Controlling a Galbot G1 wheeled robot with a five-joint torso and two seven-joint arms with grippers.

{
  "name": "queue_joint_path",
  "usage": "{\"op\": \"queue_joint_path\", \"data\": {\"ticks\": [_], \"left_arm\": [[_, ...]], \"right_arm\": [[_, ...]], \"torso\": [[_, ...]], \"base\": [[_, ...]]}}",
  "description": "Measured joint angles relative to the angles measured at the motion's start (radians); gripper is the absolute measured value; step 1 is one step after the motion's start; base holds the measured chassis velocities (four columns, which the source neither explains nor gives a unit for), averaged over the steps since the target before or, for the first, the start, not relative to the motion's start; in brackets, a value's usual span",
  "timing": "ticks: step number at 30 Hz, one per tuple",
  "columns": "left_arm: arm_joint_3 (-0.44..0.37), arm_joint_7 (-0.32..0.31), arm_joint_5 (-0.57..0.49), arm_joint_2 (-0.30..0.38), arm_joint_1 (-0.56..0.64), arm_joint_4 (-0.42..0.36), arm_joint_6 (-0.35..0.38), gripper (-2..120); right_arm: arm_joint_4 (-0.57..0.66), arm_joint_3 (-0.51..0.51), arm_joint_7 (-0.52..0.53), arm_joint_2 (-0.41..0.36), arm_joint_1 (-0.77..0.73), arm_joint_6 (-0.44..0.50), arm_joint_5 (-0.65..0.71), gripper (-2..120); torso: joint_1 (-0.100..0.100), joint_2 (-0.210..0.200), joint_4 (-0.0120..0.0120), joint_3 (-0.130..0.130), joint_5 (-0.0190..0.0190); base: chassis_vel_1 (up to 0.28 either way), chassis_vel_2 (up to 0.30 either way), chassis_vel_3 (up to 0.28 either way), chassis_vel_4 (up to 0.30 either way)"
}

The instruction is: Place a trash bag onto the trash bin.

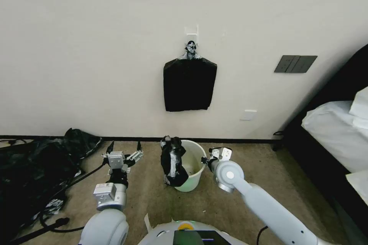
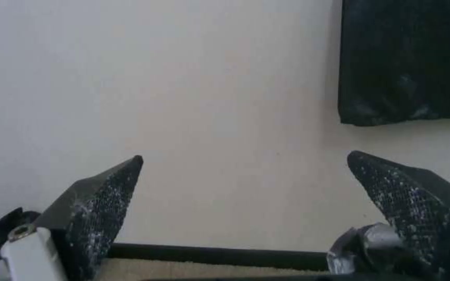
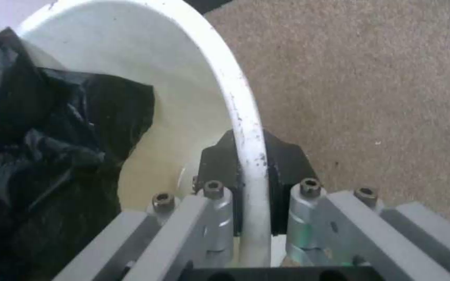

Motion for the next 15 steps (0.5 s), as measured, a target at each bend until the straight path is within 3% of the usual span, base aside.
{"op": "queue_joint_path", "data": {"ticks": [9, 15], "left_arm": [[-0.001, 0.000, -0.005, 0.018, -0.013, 0.002, 0.000, 100], [0.000, 0.000, -0.007, 0.018, -0.017, 0.002, 0.000, 100]], "right_arm": [[-0.016, -0.005, -0.009, 0.001, -0.022, -0.001, -0.038, 7], [0.006, -0.007, -0.007, -0.005, -0.023, -0.011, -0.042, 30]], "torso": [[0.000, 0.000, -0.0001, 0.000, -0.0003], [0.000, 0.000, 0.0003, 0.000, 0.0002]], "base": [[0.000, 0.000, 0.000, 0.000], [0.000, 0.000, 0.000, 0.000]]}}
